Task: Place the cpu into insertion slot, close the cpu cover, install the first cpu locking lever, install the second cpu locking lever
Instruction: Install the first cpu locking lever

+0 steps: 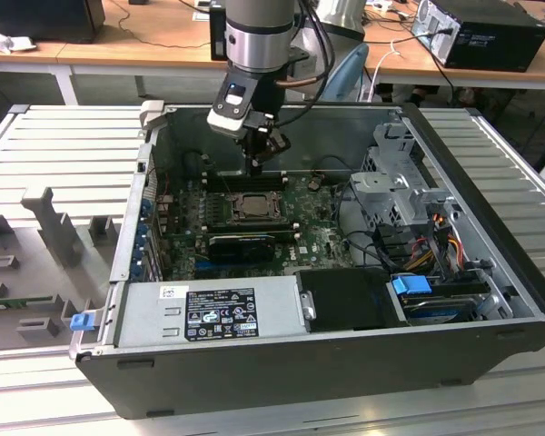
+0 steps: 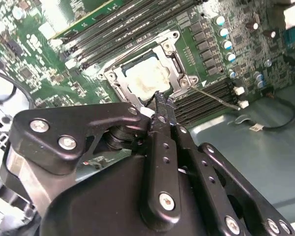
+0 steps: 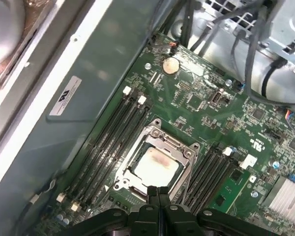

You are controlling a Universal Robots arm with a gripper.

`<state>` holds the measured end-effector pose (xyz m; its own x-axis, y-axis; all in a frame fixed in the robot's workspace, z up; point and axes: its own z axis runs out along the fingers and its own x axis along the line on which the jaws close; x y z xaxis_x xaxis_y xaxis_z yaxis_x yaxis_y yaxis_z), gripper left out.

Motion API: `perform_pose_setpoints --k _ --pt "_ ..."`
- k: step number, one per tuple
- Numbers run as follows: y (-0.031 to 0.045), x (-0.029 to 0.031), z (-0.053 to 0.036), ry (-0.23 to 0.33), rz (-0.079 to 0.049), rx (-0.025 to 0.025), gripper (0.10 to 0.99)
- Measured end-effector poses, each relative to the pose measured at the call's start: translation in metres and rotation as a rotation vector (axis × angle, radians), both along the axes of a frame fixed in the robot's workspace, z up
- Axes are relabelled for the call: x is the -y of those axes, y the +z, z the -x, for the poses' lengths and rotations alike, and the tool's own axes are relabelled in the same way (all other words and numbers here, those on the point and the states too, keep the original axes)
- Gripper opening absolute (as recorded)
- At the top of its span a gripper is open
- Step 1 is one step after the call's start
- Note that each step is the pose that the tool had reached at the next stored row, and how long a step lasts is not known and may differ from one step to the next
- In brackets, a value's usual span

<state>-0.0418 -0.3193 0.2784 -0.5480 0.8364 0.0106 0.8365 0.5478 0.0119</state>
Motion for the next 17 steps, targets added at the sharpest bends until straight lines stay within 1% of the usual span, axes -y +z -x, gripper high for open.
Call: perform_pose_setpoints --k 2,4,6,8,10,12,13,15,17 --pt "0.0000 0.0000 0.0000 0.037 0.000 -0.0001 0.106" --pt "-0.0001 0.0003 0.0000 0.100 0.000 0.0003 0.106" --pt "-0.0001 0.0009 0.0001 0.141 0.000 0.0004 0.106" --pt "0.0000 0.0009 0.0001 0.209 0.000 0.0004 0.106" --pt "0.0000 0.0010 0.0001 0.254 0.000 0.0003 0.106" --pt "0.0000 0.0009 0.0001 0.322 0.000 0.0003 0.106" --pt "0.0000 0.0010 0.0001 0.337 0.000 0.0003 0.106" --pt "0.0000 0.0009 0.0001 0.392 0.000 0.0004 0.106" --pt "0.0000 0.0009 0.0001 0.427 0.000 0.0004 0.106"
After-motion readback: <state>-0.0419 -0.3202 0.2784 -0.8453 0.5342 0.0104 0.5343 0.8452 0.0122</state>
